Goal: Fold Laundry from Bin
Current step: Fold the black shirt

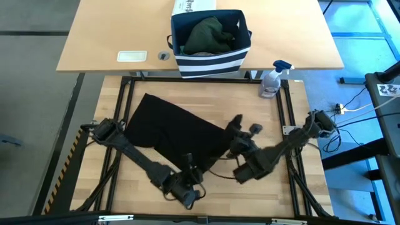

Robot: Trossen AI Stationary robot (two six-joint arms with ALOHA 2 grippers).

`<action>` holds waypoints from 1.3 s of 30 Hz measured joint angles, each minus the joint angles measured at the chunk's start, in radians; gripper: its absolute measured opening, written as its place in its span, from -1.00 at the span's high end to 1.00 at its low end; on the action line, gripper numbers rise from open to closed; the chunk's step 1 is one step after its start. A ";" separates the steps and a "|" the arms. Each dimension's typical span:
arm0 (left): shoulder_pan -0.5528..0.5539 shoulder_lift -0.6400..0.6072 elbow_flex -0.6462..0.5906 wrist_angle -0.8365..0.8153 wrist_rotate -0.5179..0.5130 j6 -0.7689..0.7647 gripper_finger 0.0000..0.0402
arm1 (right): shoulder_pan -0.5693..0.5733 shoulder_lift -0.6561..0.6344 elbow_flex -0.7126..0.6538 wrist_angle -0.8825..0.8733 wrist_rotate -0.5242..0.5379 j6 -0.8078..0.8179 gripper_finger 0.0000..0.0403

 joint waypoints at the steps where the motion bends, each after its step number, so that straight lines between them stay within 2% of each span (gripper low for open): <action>1: -0.018 0.000 0.000 0.013 -0.013 -0.027 0.97 | -0.017 0.000 0.015 0.060 -0.023 -0.103 1.00; 5: -0.080 0.000 -0.001 0.107 -0.053 -0.094 0.97 | -0.070 0.000 0.038 0.341 -0.159 -0.483 1.00; 9: -0.136 0.000 -0.001 0.188 -0.117 -0.104 0.97 | -0.103 0.000 0.038 0.532 -0.268 -0.691 1.00; 15: -0.197 0.028 -0.002 0.196 -0.152 -0.227 0.97 | -0.143 0.000 0.038 0.660 -0.441 -0.789 1.00; 19: -0.238 0.069 -0.002 0.225 -0.175 -0.300 0.97 | -0.148 0.000 0.038 0.727 -0.510 -0.861 1.00; 25: -0.313 0.083 -0.002 0.259 -0.363 -0.389 0.97 | -0.162 0.000 0.038 0.853 -0.526 -1.032 1.00; 28: -0.332 0.083 0.016 0.257 -0.444 -0.394 0.97 | -0.203 0.000 0.038 0.909 -0.587 -1.096 1.00; 36: -0.304 0.082 0.051 0.269 -0.420 -0.377 0.97 | -0.336 0.000 0.038 1.017 -0.866 -1.181 1.00; 39: -0.303 0.082 0.052 0.218 -0.416 -0.420 0.97 | -0.368 0.000 0.038 1.025 -0.934 -1.185 1.00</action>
